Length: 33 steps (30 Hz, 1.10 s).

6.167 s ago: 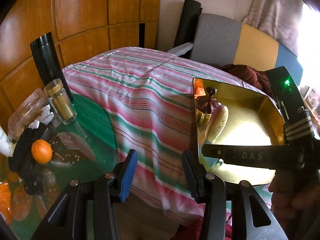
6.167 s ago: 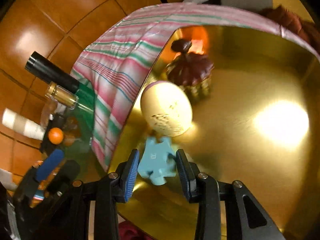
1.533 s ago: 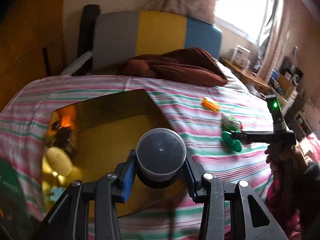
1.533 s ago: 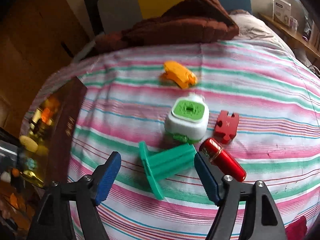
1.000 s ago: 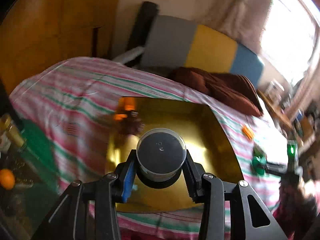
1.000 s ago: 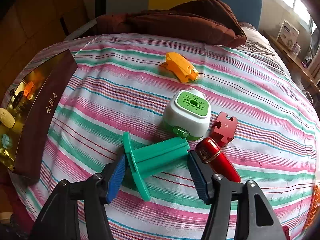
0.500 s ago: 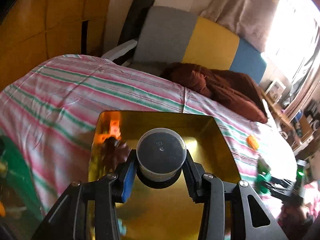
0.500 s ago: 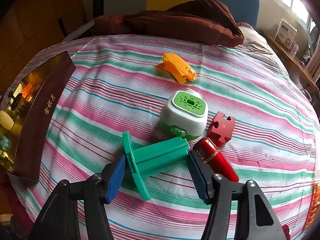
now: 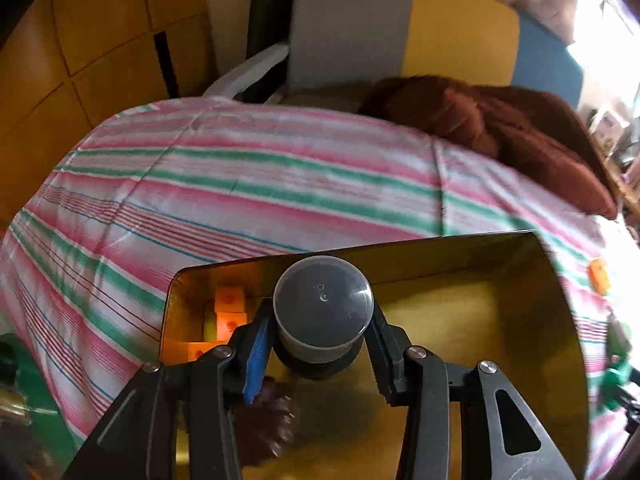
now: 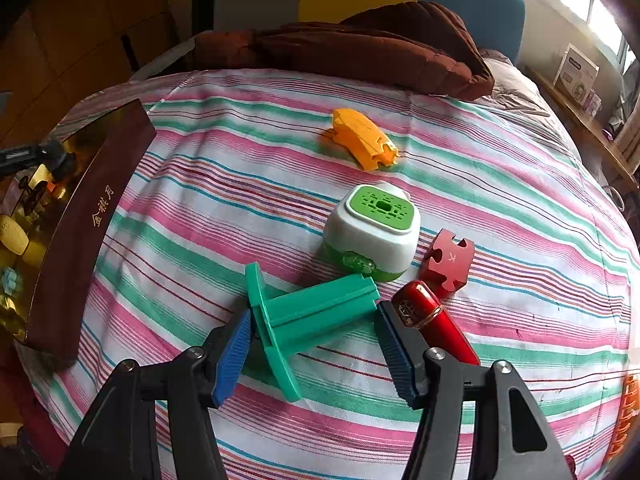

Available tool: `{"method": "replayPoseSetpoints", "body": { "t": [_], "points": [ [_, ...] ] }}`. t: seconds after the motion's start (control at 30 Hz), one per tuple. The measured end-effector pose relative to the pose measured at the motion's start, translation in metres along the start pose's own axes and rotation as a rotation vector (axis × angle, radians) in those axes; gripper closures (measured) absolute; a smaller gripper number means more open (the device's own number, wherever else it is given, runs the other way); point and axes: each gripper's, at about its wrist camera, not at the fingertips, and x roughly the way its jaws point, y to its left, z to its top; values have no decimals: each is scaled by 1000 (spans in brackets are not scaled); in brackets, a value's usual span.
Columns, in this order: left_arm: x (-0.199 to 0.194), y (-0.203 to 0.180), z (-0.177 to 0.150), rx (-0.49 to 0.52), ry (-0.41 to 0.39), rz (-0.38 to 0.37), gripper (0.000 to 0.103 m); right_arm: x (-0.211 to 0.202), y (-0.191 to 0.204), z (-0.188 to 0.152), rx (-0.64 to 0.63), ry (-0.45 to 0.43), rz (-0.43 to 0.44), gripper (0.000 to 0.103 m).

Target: Organize rigid objects

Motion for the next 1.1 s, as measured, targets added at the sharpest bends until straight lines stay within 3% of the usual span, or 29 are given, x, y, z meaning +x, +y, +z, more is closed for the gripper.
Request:
{"method": "replayPoseSetpoints", "body": {
  "t": [0.07, 0.13, 0.23, 0.5, 0.83, 1.1],
  "points": [
    [7, 4, 0, -7, 10, 13, 57, 0, 1, 0, -5, -1, 1, 41],
    [8, 8, -1, -29, 14, 22, 48, 0, 1, 0, -9, -2, -1, 41],
    [-4, 7, -5, -19, -27, 10, 41, 0, 0, 0, -6, -1, 2, 41],
    [-54, 1, -25, -1, -115, -1, 40, 0, 1, -1, -11, -3, -1, 41],
    [-145, -22, -94, 51, -269, 12, 34, 0, 1, 0, -16, -5, -7, 41],
    [-169, -36, -130, 76, -260, -16, 34, -1, 2, -1, -25, -10, -8, 41]
  ]
}}
